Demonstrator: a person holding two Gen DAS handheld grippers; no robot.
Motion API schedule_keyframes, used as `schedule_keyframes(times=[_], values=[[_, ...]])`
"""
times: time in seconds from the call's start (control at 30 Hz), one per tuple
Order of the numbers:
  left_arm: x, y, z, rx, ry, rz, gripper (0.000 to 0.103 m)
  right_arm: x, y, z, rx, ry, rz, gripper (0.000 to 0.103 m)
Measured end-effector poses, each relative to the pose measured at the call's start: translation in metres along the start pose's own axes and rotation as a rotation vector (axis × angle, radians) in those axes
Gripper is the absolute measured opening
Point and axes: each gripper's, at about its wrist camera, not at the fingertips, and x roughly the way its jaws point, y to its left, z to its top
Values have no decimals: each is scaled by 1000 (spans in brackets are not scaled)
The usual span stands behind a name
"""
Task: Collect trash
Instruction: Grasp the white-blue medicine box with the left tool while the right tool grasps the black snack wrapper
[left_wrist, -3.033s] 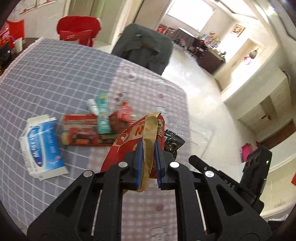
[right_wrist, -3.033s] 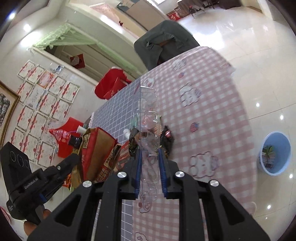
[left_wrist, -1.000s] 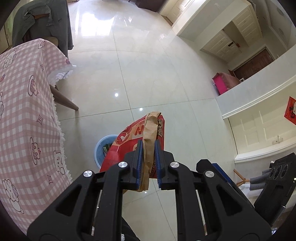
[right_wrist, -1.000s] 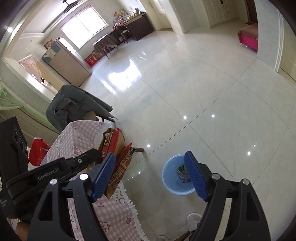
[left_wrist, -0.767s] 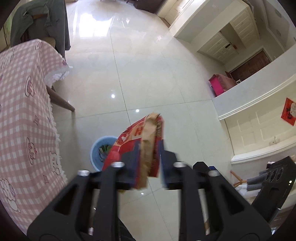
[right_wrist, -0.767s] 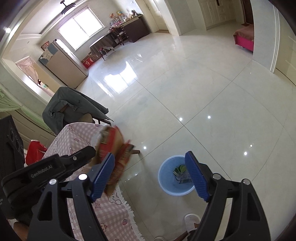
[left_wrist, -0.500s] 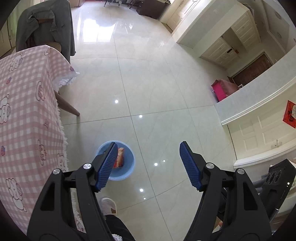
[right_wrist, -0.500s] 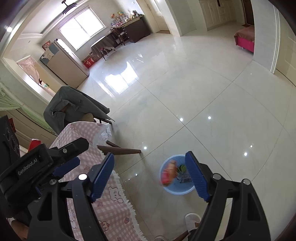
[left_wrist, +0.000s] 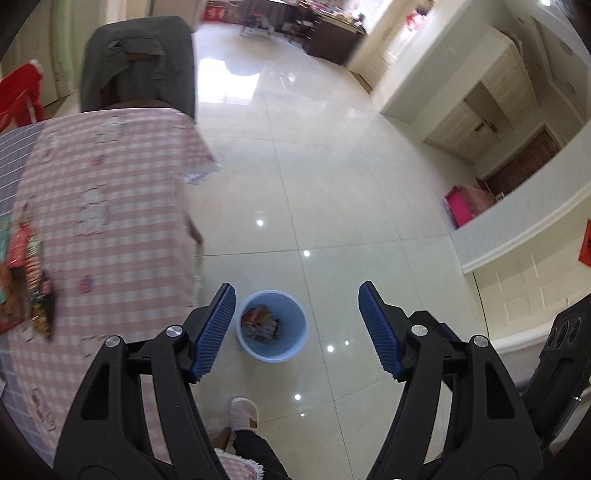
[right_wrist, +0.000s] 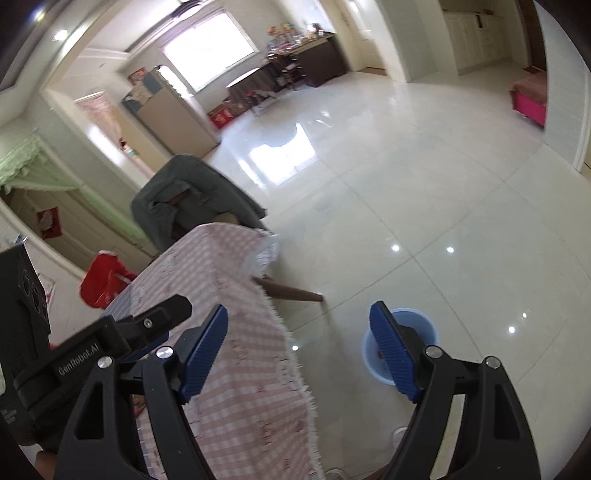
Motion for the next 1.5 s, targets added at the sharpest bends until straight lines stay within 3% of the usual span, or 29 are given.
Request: schedule_keyframes(times=[0.4,0.57,0.83,1.03,1.27,1.5], values=[[-123,158,-39,-199,-120,145,69,15,154,-60,-183,73,166,78],[-160,241,-63,-298,-140,234,72,35,226,-107,-316,141,208,79],[-199,368,-120,-513,-124,317,74,72,325,-209,-661,311,228,79],[-202,427,-152,-617,-126,359,74,87,349,-249,-793,301,192,79],[-185,475,-178,-700,-112,353,74,118,348,-251,-806,282,141,79],[-161,504,-193,-778,-115,282,74,144,330,-238,-723,281,95,79]])
